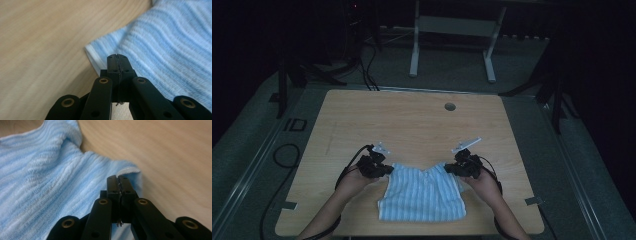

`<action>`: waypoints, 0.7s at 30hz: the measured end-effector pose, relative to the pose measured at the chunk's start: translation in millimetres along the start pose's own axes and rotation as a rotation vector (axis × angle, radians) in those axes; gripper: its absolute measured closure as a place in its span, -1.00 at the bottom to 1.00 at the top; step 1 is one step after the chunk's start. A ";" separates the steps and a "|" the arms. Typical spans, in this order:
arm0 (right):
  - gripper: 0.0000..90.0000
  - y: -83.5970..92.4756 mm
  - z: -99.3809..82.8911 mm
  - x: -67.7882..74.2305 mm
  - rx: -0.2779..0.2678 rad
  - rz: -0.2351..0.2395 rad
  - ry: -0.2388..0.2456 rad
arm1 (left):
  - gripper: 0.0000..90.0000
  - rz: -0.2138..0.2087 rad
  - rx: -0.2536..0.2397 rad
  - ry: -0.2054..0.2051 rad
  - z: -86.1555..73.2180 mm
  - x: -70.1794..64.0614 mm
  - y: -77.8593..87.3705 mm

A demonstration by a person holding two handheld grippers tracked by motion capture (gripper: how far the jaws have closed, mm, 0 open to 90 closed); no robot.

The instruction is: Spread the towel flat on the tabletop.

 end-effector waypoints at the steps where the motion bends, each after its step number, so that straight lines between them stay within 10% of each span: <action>1: 0.97 0.0 0.0 0.0 0.000 0.000 0.000 | 1.00 0.000 0.000 0.000 0.0 0.0 0.0; 5: 0.97 10.7 3.9 0.0 -0.024 -0.005 0.006 | 1.00 0.074 0.006 -0.019 0.8 1.2 0.8; 7: 0.97 12.1 4.1 0.3 -0.021 -0.016 0.010 | 0.42 0.034 0.041 0.025 -0.4 3.8 -2.6; 11: 0.97 8.6 2.1 1.6 -0.009 0.000 0.012 | 0.02 0.036 0.113 0.018 -6.6 1.6 -17.0; 15: 0.97 4.5 0.4 3.0 -0.004 0.010 0.009 | 0.05 0.066 0.099 -0.008 -3.5 -2.5 -21.3; 17: 0.97 3.6 0.2 3.7 -0.008 0.015 0.006 | 0.22 0.069 0.083 -0.038 -2.7 -6.7 -23.7; 18: 0.97 3.0 -0.4 4.1 -0.009 0.015 0.006 | 0.67 0.061 0.082 -0.049 -2.4 -9.1 -24.4; 21: 0.97 3.4 -0.9 3.7 -0.007 0.013 0.008 | 0.83 0.058 0.079 -0.079 -1.3 -13.8 -25.0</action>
Point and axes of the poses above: each handheld gripper's, and its own axes: y roughly backward along the jaws, z roughly out of its top, x roughly to its left, the point moved 5 cm from there along -y, roughly forward along the jaws, and after that the axes turned 10 degrees about y, right-handed, at the moved point
